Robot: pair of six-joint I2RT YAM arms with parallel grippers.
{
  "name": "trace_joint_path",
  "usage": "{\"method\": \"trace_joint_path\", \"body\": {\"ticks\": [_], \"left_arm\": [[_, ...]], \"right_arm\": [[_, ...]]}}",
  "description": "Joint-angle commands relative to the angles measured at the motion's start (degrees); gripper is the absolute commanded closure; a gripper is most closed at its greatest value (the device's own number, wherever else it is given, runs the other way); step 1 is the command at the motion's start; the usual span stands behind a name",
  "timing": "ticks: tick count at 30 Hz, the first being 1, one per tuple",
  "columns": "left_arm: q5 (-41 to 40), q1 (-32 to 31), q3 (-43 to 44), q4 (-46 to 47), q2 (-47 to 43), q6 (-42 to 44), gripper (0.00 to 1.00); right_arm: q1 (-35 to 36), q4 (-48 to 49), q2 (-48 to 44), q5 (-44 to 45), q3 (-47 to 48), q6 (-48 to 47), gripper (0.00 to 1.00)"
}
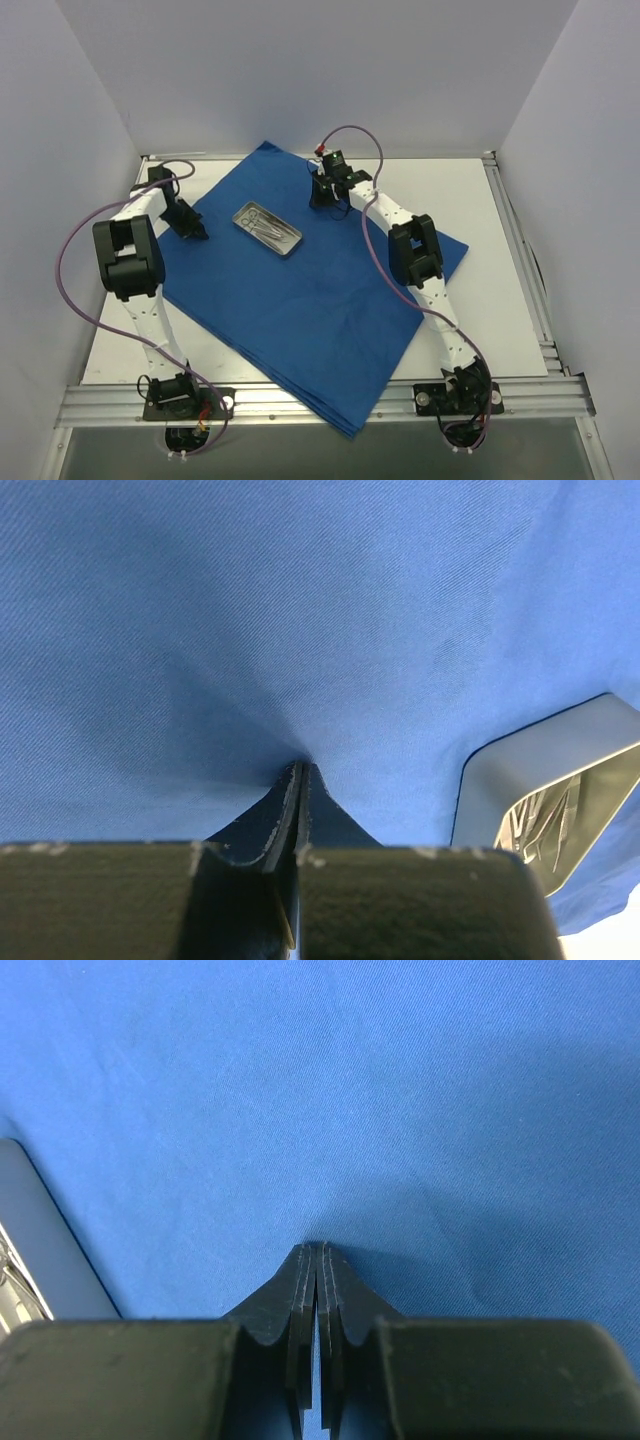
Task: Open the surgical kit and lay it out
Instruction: Smooth out the surgical kit at the center of the board.
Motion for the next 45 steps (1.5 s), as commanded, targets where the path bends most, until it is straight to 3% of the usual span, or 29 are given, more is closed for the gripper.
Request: {"method": "trace_joint_path", "body": {"ticks": [1, 24, 30, 34, 39, 40, 45], "left_arm": [[-7.7, 2.1, -6.8, -1.3, 1.5, 0.1, 0.98], [-1.5, 7.4, -19.1, -0.6, -6.2, -0.2, 0.98], [-1.1, 8.8, -22.5, 0.9, -8.0, 0.3, 0.98], [-1.2, 9.1, -20.7, 1.6, -10.1, 1.5, 0.98], [-3.6, 7.4, -17.8, 1.1, -16.1, 3.6, 0.98], [-4.5, 6.8, -17.4, 1.0, -17.2, 3.8, 0.93], [-6.2, 2.4, -15.9, 1.6, -22.3, 4.1, 0.83]], "right_arm": [[0.9, -8.2, 5.8, -1.7, -0.1, -1.1, 1.0], [1.0, -3.1, -4.4, 0.3, -22.1, -1.3, 1.0], [0.6, -1.2, -6.3, 1.4, -25.3, -2.4, 1.0], [0.6, -0.5, -6.5, 2.7, -22.6, -3.9, 1.0], [0.3, -1.0, -11.3, 5.4, -17.6, -5.1, 0.81], [0.3, -1.1, -12.8, 6.2, -17.8, -5.3, 0.8], [0.7, -0.4, -26.2, 4.0, -27.5, -5.0, 0.69]]}}
